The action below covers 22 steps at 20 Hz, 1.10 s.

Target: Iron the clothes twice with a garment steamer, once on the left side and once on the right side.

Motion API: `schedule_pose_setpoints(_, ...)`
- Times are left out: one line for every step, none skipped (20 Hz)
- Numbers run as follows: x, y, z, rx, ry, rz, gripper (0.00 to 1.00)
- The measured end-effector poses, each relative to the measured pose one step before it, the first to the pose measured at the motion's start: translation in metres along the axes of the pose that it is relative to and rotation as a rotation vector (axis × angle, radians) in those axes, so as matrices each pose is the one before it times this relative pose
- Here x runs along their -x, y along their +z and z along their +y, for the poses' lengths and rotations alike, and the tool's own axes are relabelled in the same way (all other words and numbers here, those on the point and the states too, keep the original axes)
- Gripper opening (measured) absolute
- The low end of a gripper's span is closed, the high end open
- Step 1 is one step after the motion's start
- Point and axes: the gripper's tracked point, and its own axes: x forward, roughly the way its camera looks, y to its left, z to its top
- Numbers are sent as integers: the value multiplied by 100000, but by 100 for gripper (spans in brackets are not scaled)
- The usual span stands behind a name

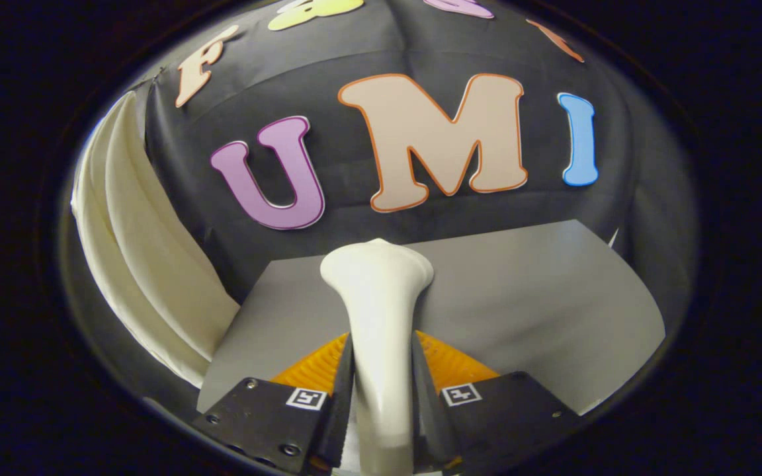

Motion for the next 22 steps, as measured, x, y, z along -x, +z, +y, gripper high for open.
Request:
schedule_pose_setpoints(-162,-90,8,1537,241,384,48)
schedule_pose_setpoints(-146,51,127,-720,797,68,46)
schedule_pose_setpoints(-178,-334,224,610,840,2542,45)
schedule_pose_setpoints(-32,-335,21,164,877,2914,43)
schedule_pose_setpoints(115,94,122,-1603,772,780,42)
schedule_pose_setpoints(-26,47,9,223,736,223,40)
schedule_pose_setpoints(182,-59,-71,-446,930,-453,38)
schedule_pose_setpoints(27,206,69,-367,1310,-1762,36)
schedule_pose_setpoints(424,164,176,-1169,752,-2982,34)
schedule_pose_setpoints(550,823,-135,-1017,-424,-4974,33)
schedule_pose_setpoints(1044,466,29,-651,-989,-4272,33)
schedule_pose_setpoints(1304,251,70,115,-1035,-3158,32)
schedule_pose_setpoints(1147,-152,176,289,-1159,-1216,32)
schedule_pose_setpoints(1118,-337,184,984,-889,-1647,32)
schedule_pose_setpoints(1056,-364,229,1538,-835,-676,32)
schedule_pose_setpoints(1259,-522,446,1185,-733,-1113,32)
schedule_pose_setpoints(1033,-268,433,1146,-1072,-1763,32)
schedule_pose_setpoints(1202,-247,547,510,-710,-1774,32)
schedule_pose_setpoints(1283,-239,679,69,-425,-1616,32)
schedule_pose_setpoints(1314,-117,639,-53,-229,-1845,31)
schedule_pose_setpoints(1264,57,706,-278,133,-2565,31)
schedule_pose_setpoints(1270,126,835,-569,276,-2237,30)
